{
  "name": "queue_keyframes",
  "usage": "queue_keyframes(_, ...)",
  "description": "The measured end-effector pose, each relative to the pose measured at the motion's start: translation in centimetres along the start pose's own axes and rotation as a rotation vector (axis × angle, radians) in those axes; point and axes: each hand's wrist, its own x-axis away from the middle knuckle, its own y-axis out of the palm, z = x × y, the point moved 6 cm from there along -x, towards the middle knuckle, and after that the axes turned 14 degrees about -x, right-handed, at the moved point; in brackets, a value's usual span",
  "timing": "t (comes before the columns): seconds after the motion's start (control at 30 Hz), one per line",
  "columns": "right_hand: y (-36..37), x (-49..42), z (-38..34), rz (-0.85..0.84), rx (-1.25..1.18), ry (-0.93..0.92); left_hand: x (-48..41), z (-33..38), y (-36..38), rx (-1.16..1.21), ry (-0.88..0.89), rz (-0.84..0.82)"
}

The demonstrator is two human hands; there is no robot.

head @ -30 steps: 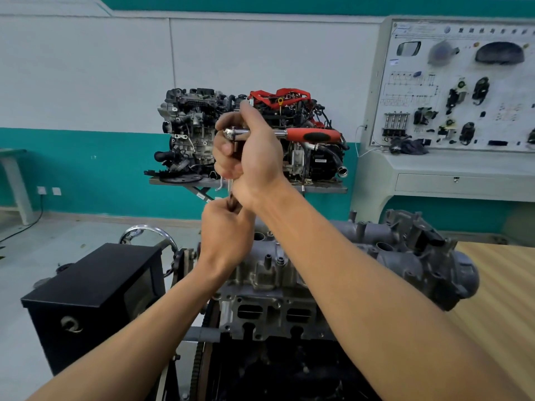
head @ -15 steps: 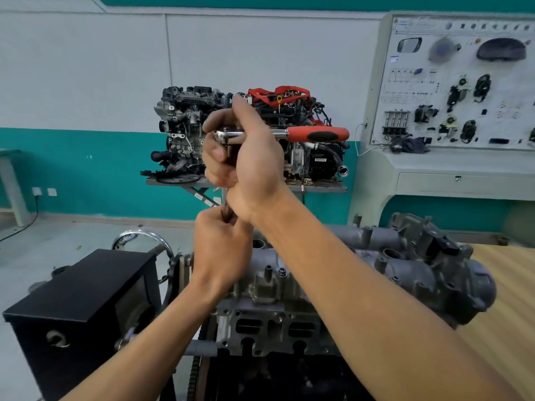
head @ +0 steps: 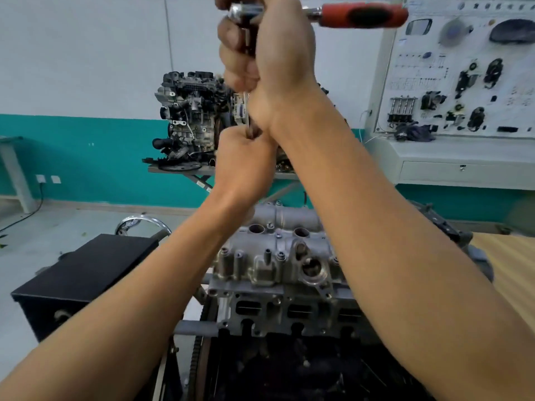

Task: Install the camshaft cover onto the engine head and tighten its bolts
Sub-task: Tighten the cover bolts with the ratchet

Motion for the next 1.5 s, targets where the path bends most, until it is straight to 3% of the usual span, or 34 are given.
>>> queue_keyframes(0.1,-3.4,0.8,-0.3,0.135,-0.038,0.085,0.7,-1.7,3.5,0.153,-0.164,-0.336)
queue_keyframes(0.2,-6.5,3.1,0.4,0.187,-0.174,0.157,2.8,-3.7,5.5,0.163,-0.191,-0.491)
queue_keyframes(0.6,-8.2,4.4,1.8,0.069,-0.445,0.323,3.8,-5.9,5.9,0.277,-0.266,-0.634)
queue_keyframes(1.07,-8.2,4.2,3.1,0.047,-0.380,0.387,4.2,-6.8,5.4,0.305,-0.236,-0.521)
queue_keyframes(1.2,-8.6,4.9,2.6,0.152,-0.333,0.285,4.2,-7.1,5.6,0.260,-0.228,-0.572)
queue_keyframes(1.4,-6.8,7.5,1.3,0.436,0.168,-0.296,4.4,-7.1,5.2,0.138,-0.148,-0.494)
queue_keyframes(1.5,-5.5,7.8,1.3,0.553,0.361,-0.409,4.7,-7.5,5.0,0.192,-0.167,-0.506)
